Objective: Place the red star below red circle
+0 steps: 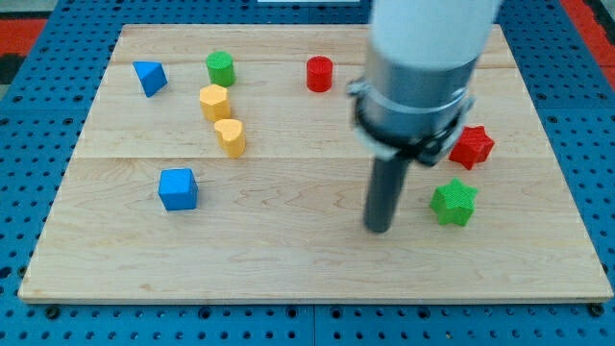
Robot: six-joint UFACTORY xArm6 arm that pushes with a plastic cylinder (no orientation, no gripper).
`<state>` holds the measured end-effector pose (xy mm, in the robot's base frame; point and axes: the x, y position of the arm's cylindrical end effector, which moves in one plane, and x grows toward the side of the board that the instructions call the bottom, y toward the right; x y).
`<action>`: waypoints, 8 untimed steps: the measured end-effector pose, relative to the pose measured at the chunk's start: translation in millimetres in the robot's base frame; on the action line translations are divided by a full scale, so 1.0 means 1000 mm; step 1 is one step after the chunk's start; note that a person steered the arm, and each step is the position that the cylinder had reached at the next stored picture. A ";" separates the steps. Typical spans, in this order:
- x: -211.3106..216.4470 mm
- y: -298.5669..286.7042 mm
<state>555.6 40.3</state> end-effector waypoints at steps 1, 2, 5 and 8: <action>0.006 -0.133; -0.035 -0.070; -0.103 0.118; -0.116 0.243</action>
<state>440.0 283.7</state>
